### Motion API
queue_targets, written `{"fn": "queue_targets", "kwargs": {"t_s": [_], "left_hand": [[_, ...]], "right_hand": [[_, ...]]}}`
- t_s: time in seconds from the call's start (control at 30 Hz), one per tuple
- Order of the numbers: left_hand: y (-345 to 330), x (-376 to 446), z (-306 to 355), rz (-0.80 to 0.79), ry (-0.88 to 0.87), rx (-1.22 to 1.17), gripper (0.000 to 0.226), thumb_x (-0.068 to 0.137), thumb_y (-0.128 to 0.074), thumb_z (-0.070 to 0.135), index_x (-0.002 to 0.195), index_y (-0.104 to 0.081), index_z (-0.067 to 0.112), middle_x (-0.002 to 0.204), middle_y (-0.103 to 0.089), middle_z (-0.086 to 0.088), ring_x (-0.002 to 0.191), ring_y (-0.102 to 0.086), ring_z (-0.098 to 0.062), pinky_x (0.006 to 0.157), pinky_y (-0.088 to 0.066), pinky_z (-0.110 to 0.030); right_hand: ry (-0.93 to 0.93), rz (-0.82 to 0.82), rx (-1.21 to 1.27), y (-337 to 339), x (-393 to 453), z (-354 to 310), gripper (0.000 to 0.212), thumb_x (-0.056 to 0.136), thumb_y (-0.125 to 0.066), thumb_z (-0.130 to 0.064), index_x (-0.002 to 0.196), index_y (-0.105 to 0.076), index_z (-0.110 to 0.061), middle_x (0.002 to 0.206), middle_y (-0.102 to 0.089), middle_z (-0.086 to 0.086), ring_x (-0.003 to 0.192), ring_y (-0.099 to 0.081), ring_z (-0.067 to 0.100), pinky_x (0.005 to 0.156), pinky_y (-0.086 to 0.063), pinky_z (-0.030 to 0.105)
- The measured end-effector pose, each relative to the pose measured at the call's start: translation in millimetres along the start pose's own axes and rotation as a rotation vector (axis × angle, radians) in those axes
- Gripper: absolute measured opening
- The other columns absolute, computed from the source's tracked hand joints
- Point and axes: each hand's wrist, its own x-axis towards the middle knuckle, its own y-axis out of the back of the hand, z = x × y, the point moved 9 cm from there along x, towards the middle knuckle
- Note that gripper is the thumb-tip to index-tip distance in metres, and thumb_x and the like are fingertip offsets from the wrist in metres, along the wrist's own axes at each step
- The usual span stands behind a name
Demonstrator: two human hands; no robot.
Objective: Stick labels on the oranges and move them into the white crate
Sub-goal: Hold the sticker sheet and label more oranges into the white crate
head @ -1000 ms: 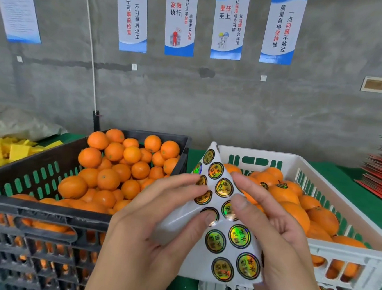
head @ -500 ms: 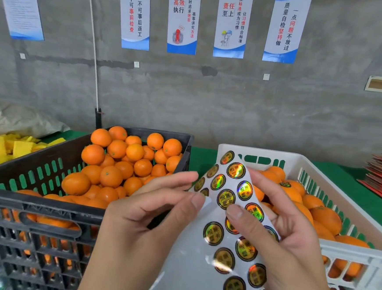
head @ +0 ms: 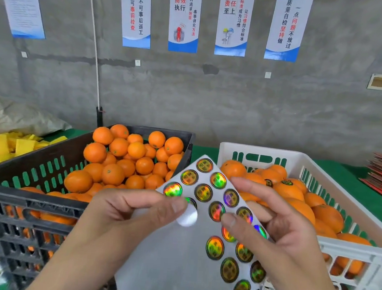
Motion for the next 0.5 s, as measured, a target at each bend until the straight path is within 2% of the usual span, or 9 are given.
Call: {"fn": "queue_targets", "kwargs": {"t_s": [0.1, 0.2, 0.27, 0.37, 0.43, 0.5], "left_hand": [[22, 0, 16, 0.222, -0.157, 0.114, 0.021, 0.071, -0.083, 0.047, 0.077, -0.085, 0.027, 0.075, -0.079, -0.002, 0.064, -0.074, -0.009, 0.054, -0.052, -0.015], [53, -4, 21, 0.435, -0.25, 0.145, 0.017, 0.076, -0.078, 0.048, 0.08, -0.084, 0.033, 0.077, -0.079, 0.005, 0.066, -0.073, -0.006, 0.056, -0.055, -0.019], [79, -9, 21, 0.607, -0.301, 0.145, 0.01, 0.081, -0.079, 0.048, 0.082, -0.083, 0.039, 0.081, -0.079, 0.014, 0.072, -0.072, 0.001, 0.062, -0.054, -0.017], [116, -22, 25, 0.854, -0.373, 0.201, 0.007, 0.089, -0.077, 0.046, 0.083, -0.079, 0.049, 0.083, -0.074, 0.03, 0.075, -0.065, 0.016, 0.064, -0.045, -0.001], [135, -27, 24, 0.939, -0.368, 0.227, 0.014, 0.092, -0.074, 0.044, 0.081, -0.077, 0.052, 0.087, -0.072, 0.036, 0.078, -0.065, 0.018, 0.066, -0.043, 0.002], [148, -27, 19, 0.984, -0.359, 0.256, 0.015, 0.095, -0.072, 0.041, 0.083, -0.075, 0.05, 0.092, -0.071, 0.038, 0.086, -0.065, 0.018, 0.073, -0.045, 0.001]], "right_hand": [[0.058, 0.109, 0.042, -2, 5, -2, 0.043, 0.082, -0.08, -0.026, 0.123, -0.071, -0.032, 0.108, -0.078, 0.008, 0.103, -0.075, 0.022, 0.077, -0.06, 0.023], [0.012, 0.1, 0.205, -23, 15, 10, 0.05, 0.081, -0.083, -0.033, 0.128, -0.067, -0.03, 0.115, -0.076, 0.011, 0.108, -0.074, 0.027, 0.081, -0.061, 0.029], [0.012, 0.091, 0.16, -40, 29, 15, 0.056, 0.084, -0.082, -0.034, 0.135, -0.061, -0.026, 0.111, -0.077, 0.008, 0.106, -0.074, 0.024, 0.084, -0.061, 0.028], [0.013, 0.022, -0.156, -69, 59, 22, 0.049, 0.094, -0.072, -0.026, 0.139, -0.055, -0.022, 0.106, -0.078, -0.002, 0.101, -0.074, 0.016, 0.093, -0.059, 0.037], [0.007, -0.084, -0.428, -90, 81, 29, 0.032, 0.099, -0.067, -0.02, 0.131, -0.065, -0.023, 0.109, -0.076, -0.009, 0.104, -0.071, 0.006, 0.098, -0.057, 0.034], [-0.009, -0.247, -0.682, -113, 102, 42, 0.026, 0.1, -0.064, -0.017, 0.126, -0.07, -0.021, 0.113, -0.075, -0.009, 0.106, -0.068, 0.002, 0.098, -0.055, 0.028]]}}
